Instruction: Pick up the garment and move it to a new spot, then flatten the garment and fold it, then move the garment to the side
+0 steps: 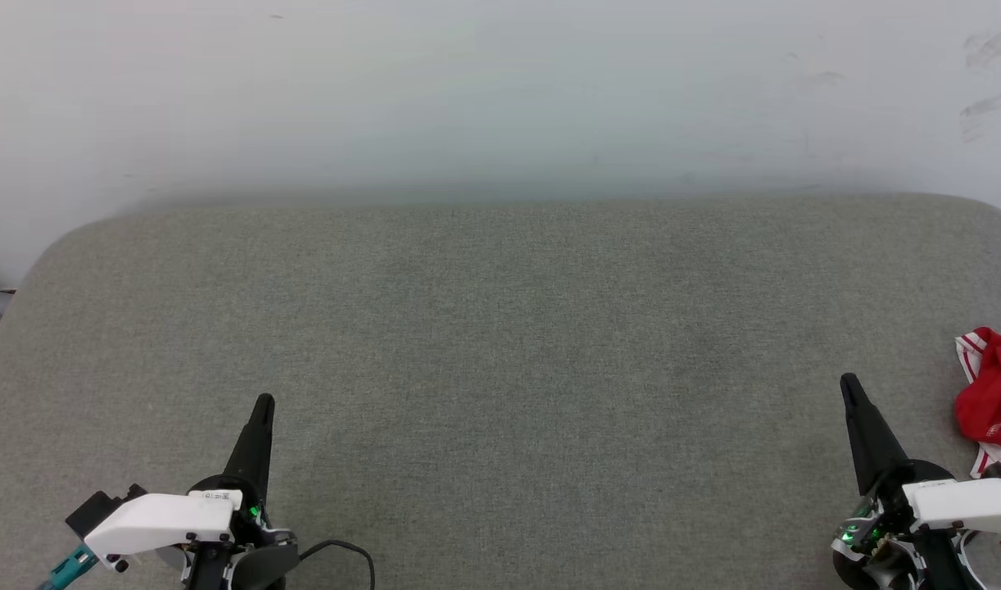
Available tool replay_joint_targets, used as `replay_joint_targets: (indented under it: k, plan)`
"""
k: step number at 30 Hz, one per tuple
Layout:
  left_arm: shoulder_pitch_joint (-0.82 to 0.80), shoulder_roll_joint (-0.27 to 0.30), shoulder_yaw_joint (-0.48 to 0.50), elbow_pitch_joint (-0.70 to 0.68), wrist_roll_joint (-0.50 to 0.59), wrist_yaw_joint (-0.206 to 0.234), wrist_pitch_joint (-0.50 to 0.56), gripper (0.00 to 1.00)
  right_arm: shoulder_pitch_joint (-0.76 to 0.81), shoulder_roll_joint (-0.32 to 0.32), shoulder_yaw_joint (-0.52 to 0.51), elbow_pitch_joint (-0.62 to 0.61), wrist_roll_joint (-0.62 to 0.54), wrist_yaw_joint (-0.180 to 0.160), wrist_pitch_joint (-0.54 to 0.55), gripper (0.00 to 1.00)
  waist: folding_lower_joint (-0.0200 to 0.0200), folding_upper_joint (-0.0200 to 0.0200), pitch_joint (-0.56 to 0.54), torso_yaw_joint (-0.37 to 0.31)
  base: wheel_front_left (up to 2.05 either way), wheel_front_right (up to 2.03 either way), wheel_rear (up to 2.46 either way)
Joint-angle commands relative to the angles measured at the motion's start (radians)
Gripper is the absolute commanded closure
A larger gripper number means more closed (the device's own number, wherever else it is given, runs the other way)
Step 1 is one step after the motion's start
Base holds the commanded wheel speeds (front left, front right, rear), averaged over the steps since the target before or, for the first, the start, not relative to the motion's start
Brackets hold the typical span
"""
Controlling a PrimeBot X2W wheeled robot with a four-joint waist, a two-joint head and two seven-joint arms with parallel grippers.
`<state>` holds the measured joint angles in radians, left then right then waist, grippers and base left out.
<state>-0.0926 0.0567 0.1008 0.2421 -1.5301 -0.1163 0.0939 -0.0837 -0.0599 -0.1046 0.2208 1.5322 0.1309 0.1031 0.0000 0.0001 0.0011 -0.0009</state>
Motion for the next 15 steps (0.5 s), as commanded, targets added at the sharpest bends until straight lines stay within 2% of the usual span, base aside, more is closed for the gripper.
replay_joint_targets:
  k: [1,15]
  plan:
    - [-0.016,-0.002,0.005,0.001,-0.020,-0.008,0.007,1.00,-0.020,0.004,-0.001,0.005,0.021,0.000,0.003,1.00,0.0000,-0.0001,0.000,0.000,0.00,0.00,0.00]
    - [-0.021,-0.008,0.017,0.004,-0.083,-0.017,0.025,1.00,-0.031,0.007,-0.004,0.027,0.087,0.000,0.006,1.00,0.0000,-0.0001,0.002,0.001,0.00,0.00,0.00]
